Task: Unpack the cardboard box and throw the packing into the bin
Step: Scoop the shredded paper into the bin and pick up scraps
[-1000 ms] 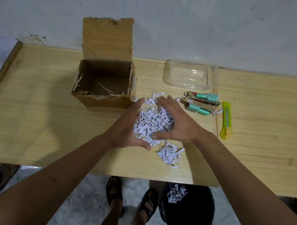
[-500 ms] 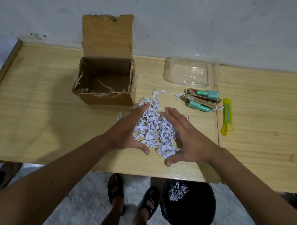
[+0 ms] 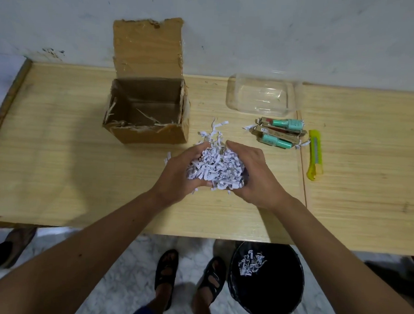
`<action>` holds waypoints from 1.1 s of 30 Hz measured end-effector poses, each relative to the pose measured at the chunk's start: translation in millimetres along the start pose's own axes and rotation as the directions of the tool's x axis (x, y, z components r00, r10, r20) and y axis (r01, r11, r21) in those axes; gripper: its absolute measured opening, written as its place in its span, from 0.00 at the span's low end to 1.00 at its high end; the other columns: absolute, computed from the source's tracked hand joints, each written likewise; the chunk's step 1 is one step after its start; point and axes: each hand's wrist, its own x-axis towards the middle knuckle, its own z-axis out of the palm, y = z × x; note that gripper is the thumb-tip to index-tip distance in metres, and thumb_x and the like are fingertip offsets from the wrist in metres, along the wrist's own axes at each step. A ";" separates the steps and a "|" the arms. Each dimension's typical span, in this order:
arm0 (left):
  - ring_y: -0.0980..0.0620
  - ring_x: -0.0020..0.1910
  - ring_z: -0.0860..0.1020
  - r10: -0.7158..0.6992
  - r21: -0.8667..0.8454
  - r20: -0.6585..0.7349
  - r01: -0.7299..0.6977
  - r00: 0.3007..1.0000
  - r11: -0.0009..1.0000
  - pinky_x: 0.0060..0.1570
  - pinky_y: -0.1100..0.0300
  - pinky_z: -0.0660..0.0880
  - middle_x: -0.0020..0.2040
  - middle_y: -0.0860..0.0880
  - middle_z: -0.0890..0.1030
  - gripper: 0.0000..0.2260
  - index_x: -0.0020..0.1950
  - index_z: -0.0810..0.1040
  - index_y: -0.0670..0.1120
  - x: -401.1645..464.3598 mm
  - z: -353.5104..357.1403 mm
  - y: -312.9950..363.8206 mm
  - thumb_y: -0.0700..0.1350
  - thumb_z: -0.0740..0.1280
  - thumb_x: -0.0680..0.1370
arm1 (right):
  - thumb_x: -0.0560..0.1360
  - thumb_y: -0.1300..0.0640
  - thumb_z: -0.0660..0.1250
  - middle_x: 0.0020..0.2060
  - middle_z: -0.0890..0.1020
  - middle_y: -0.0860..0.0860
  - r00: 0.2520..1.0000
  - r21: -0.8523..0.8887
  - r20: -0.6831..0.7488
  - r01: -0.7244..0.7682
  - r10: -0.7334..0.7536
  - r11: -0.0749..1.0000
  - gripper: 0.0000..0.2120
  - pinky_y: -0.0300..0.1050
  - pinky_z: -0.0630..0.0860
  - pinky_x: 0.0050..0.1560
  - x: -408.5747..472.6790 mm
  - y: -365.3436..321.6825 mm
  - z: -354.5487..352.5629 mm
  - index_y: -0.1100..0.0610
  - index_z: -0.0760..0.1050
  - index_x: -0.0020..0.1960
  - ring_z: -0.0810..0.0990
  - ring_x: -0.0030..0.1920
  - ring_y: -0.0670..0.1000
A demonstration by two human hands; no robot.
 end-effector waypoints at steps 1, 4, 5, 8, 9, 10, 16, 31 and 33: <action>0.70 0.65 0.77 0.004 0.003 -0.008 -0.004 1.000 1.000 0.65 0.72 0.71 0.66 0.54 0.81 0.44 0.78 0.72 0.46 -0.4 1.1 0.3 0.40 0.86 0.65 | 0.71 0.50 0.80 0.74 0.70 0.47 1.000 -0.012 -0.008 0.010 -0.010 1.000 0.43 0.43 0.58 0.74 0.1 -1.2 2.0 0.55 0.63 0.80 0.63 0.73 0.43; 0.58 0.65 0.80 0.027 0.029 -0.033 -0.026 0.999 0.999 0.66 0.66 0.73 0.66 0.50 0.82 0.39 0.77 0.75 0.45 -0.3 4.2 -0.7 0.41 0.85 0.67 | 0.73 0.55 0.78 0.67 0.78 0.49 1.000 -0.020 -0.025 -0.011 0.011 1.000 0.35 0.43 0.63 0.69 0.2 -6.3 8.0 0.54 0.70 0.77 0.73 0.69 0.49; 0.54 0.65 0.81 0.037 0.036 -0.039 -0.036 0.999 0.999 0.66 0.62 0.75 0.66 0.49 0.82 0.37 0.76 0.75 0.44 0.6 5.6 -0.8 0.40 0.84 0.69 | 0.73 0.56 0.78 0.65 0.80 0.50 0.999 -0.006 -0.045 -0.027 0.026 1.000 0.33 0.41 0.64 0.66 -1.2 -9.8 9.5 0.54 0.72 0.75 0.74 0.66 0.49; 0.50 0.64 0.82 0.045 0.074 -0.025 -0.043 0.999 0.996 0.64 0.57 0.76 0.65 0.48 0.83 0.30 0.73 0.78 0.46 4.0 11.0 3.7 0.38 0.81 0.72 | 0.73 0.58 0.76 0.60 0.82 0.49 0.987 0.057 -0.126 -0.091 0.097 0.994 0.26 0.42 0.69 0.59 -9.9 -22.4 13.5 0.54 0.77 0.70 0.76 0.59 0.48; 0.51 0.63 0.82 0.052 0.079 -0.015 -0.050 0.999 0.996 0.64 0.58 0.77 0.65 0.49 0.84 0.29 0.72 0.79 0.46 4.0 12.9 5.0 0.37 0.80 0.72 | 0.73 0.58 0.76 0.59 0.82 0.47 0.979 0.085 -0.152 -0.126 0.138 0.988 0.24 0.43 0.72 0.57 -14.0 -27.3 14.9 0.54 0.78 0.68 0.77 0.59 0.48; 0.50 0.62 0.83 0.069 0.076 -0.010 -0.068 0.998 0.995 0.63 0.57 0.77 0.64 0.49 0.85 0.27 0.71 0.80 0.45 3.0 15.0 5.6 0.36 0.80 0.72 | 0.73 0.59 0.76 0.58 0.83 0.46 0.966 0.123 -0.176 -0.168 0.188 0.978 0.23 0.45 0.75 0.57 -18.3 -31.6 15.7 0.53 0.79 0.67 0.79 0.58 0.48; 0.49 0.57 0.85 0.127 -0.014 0.071 -0.126 0.989 0.992 0.61 0.56 0.80 0.59 0.48 0.86 0.23 0.68 0.81 0.43 1.0 32.4 21.5 0.34 0.79 0.73 | 0.70 0.62 0.75 0.51 0.86 0.44 0.851 0.363 -0.250 -0.360 0.462 0.859 0.20 0.34 0.76 0.49 -58.2 -54.5 3.4 0.51 0.82 0.60 0.83 0.50 0.38; 0.68 0.51 0.80 0.225 -0.141 0.542 -0.177 0.809 0.974 0.52 0.77 0.71 0.58 0.56 0.85 0.21 0.69 0.80 0.49 -69.3 198.8 137.7 0.37 0.75 0.77 | 0.73 0.63 0.76 0.54 0.87 0.45 0.435 0.513 -0.473 -0.571 0.766 0.641 0.21 0.49 0.80 0.58 -298.2 -69.5 -33.1 0.49 0.80 0.64 0.85 0.56 0.46; 0.62 0.56 0.80 0.268 -0.161 0.571 -0.214 0.776 0.963 0.57 0.73 0.74 0.60 0.55 0.84 0.22 0.69 0.80 0.48 -84.8 225.7 136.4 0.37 0.76 0.77 | 0.73 0.64 0.77 0.53 0.87 0.44 0.377 0.547 -0.480 -0.578 0.792 0.606 0.21 0.46 0.80 0.56 -328.3 -65.9 -24.2 0.50 0.80 0.63 0.85 0.55 0.45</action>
